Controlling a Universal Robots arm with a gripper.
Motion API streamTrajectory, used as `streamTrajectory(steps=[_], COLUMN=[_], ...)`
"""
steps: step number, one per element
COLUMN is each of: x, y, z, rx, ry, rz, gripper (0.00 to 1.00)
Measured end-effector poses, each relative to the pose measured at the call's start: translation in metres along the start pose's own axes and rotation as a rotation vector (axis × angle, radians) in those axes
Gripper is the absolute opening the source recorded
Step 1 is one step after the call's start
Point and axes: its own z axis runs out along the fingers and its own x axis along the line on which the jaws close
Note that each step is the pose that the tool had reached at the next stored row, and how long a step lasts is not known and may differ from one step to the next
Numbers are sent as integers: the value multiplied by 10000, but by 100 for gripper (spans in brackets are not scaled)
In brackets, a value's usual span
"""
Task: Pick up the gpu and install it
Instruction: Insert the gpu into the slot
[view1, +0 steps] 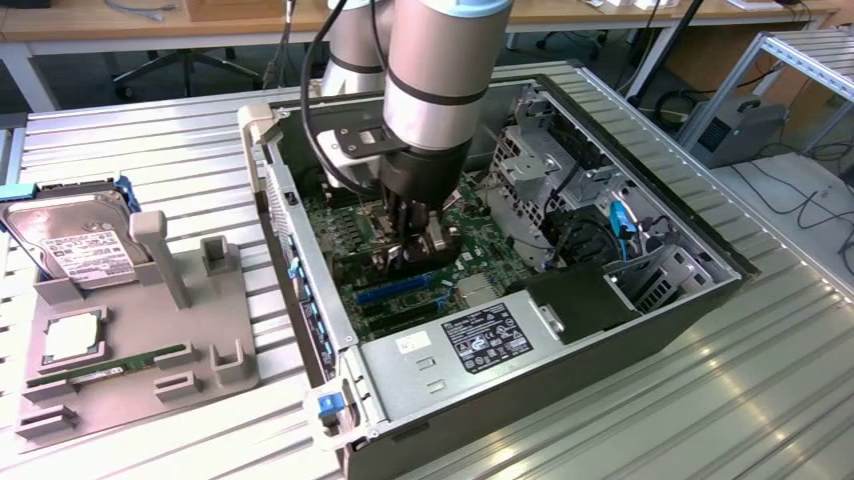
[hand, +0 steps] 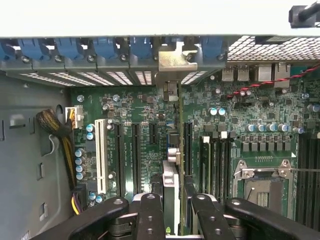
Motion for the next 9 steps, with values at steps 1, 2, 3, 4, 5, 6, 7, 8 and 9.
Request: streamTrajectory(steps=[1, 2, 3, 4, 5, 6, 7, 8, 9], x=[0, 0, 0, 0, 0, 1, 2, 3, 4], y=[2, 5, 9, 12, 15, 17, 18, 21, 25], z=[1, 2, 3, 5, 6, 6, 6, 7, 8], rx=[2, 3, 4, 4, 5, 5, 3, 3, 3], ry=[0, 0, -1, -1, -1, 0, 2, 5, 7], rz=[79, 123, 145, 149, 148, 148, 147, 148, 150], gripper=[27, 27, 27, 27, 27, 27, 27, 27, 27])
